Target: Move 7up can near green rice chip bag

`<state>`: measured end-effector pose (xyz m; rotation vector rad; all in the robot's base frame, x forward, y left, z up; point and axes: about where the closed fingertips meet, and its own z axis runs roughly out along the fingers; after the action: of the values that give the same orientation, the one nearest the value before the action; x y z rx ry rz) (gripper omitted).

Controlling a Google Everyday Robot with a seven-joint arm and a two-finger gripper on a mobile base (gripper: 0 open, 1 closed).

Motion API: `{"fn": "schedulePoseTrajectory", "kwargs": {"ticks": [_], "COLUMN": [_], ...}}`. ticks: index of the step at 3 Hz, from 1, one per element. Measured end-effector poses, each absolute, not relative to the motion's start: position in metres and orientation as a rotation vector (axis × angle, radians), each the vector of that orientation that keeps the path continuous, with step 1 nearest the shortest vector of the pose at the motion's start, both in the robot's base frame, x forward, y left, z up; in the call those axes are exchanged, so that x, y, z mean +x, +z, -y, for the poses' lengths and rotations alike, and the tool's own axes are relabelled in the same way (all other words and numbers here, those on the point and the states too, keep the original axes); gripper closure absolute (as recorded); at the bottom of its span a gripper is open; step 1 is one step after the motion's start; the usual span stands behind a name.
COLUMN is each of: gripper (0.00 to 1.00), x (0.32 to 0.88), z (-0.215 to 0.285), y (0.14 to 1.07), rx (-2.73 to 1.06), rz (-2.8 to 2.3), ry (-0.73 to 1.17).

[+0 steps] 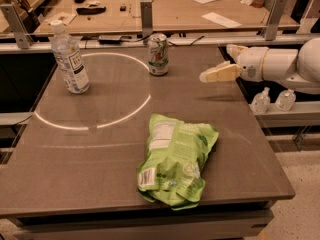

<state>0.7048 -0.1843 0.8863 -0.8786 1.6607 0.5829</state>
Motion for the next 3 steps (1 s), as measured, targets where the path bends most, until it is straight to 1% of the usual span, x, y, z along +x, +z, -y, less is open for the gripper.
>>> {"fn": "schedulePoseTrajectory", "kwargs": {"ticks": [1,3], "gripper": [0.00,0.00], "x": [0.728,0.744], "z": [0.153,0.082], "y": [0.882,0.889], "rx": [-0.846,-0.926], "rz": [-1.644,-1.578], "ry": [0.618,0.703]}}
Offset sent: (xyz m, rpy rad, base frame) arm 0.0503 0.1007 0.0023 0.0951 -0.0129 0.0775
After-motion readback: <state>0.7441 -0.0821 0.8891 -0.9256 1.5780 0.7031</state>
